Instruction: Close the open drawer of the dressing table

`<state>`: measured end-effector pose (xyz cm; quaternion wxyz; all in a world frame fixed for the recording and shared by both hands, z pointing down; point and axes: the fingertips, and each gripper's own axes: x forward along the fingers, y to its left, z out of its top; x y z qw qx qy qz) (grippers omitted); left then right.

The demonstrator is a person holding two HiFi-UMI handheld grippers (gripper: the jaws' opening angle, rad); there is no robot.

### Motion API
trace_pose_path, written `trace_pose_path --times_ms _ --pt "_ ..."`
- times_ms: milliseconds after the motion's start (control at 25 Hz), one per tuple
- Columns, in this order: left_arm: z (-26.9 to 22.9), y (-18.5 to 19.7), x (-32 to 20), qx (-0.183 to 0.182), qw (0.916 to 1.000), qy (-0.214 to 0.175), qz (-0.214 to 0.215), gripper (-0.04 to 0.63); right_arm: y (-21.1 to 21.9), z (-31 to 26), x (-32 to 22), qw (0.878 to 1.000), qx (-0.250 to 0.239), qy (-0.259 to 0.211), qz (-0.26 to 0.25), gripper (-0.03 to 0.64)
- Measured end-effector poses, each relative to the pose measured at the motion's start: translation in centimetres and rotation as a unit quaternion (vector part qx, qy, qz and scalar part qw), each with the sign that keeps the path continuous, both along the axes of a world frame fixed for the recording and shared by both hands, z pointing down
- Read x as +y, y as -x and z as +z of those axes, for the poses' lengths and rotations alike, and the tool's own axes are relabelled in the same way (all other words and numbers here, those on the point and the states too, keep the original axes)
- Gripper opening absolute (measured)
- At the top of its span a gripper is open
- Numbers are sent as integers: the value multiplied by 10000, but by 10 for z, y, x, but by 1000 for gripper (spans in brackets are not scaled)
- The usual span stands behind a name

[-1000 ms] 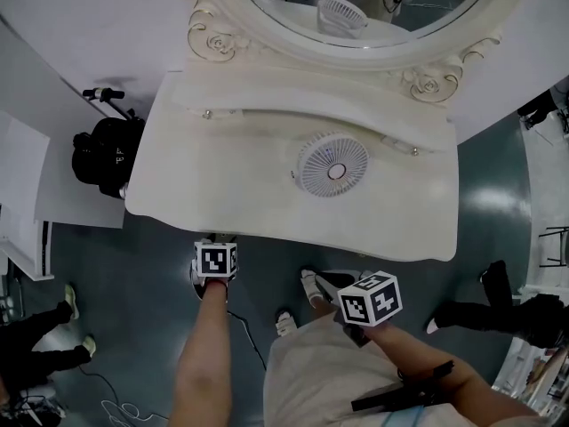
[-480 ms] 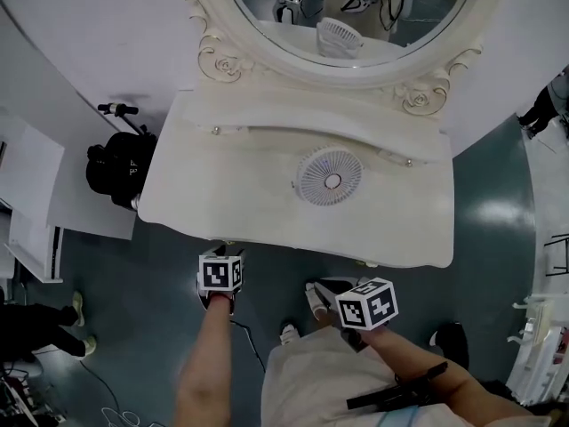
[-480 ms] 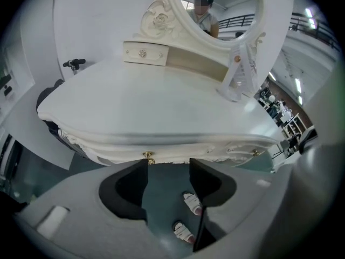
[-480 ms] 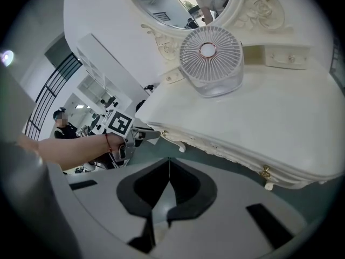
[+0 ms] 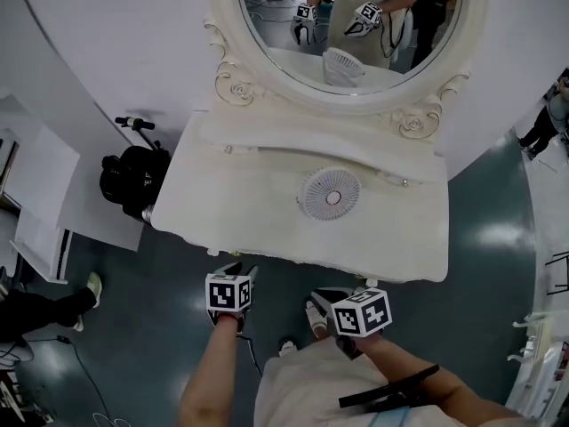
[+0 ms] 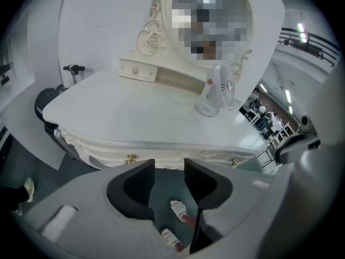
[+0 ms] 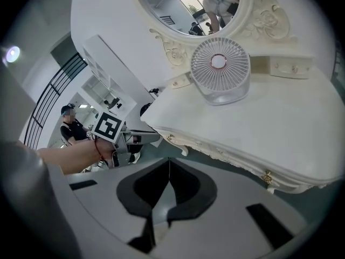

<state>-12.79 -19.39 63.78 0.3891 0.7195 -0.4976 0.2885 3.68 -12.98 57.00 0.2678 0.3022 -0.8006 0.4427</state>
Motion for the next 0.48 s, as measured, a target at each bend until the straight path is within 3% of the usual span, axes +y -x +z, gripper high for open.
trace_pose_path --times_ms 200,480 --pt "-22 -6 14 442 9987 -163 -169 123 3 -4 4 10000 -9 -49 -7 17" --pt "-58 -20 34 709 9962 -478 -146 41 7 -15 1 9998 -22 -203 3 17"
